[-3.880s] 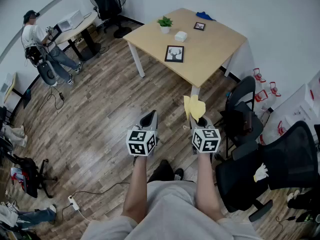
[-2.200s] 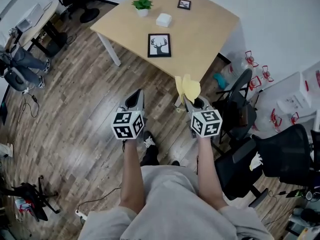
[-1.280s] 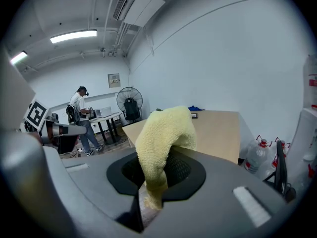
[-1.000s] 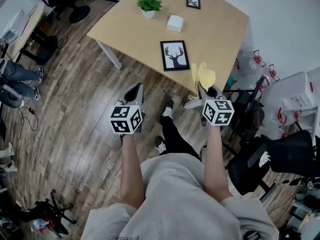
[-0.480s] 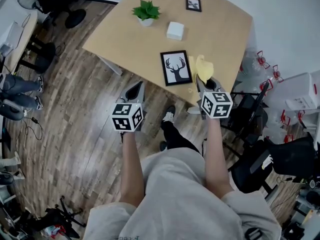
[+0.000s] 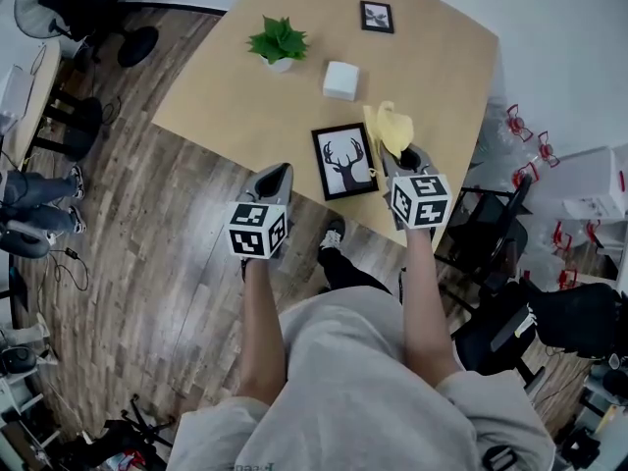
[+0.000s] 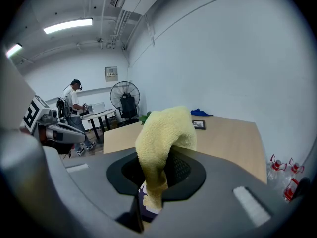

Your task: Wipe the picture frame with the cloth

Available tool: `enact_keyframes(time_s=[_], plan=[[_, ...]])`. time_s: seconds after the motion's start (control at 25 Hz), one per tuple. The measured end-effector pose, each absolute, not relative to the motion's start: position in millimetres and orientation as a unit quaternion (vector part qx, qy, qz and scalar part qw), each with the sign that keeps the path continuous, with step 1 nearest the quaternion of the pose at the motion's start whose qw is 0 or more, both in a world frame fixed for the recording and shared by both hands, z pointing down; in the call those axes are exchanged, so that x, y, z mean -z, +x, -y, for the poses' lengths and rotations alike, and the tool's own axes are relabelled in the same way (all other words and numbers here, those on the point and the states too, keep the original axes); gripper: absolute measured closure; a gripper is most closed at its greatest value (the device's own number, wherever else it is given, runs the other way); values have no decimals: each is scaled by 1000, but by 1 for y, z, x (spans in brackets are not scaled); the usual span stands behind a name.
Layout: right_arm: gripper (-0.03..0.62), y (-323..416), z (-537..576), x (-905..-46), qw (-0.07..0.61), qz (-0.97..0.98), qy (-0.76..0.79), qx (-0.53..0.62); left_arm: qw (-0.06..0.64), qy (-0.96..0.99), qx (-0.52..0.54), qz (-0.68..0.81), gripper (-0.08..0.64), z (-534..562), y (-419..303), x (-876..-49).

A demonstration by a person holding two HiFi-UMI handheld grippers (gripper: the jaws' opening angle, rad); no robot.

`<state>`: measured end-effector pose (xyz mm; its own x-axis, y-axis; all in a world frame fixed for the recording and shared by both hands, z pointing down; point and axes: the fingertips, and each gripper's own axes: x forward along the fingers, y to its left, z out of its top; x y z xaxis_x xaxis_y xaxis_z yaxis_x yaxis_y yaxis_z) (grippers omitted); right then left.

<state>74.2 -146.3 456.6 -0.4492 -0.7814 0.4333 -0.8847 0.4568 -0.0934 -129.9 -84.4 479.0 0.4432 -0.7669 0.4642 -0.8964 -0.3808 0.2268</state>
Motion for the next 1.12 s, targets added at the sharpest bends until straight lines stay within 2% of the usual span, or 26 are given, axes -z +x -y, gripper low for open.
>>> enact_keyframes(time_s=[0.6,1.12], plan=[[541,72,201,-504,262,849,443,-119,245,850,-209,417,508,130,-71,-539],[541,62,228,-549,299,865,382,-127,233,873,-280,325,508,139,-53,-593]])
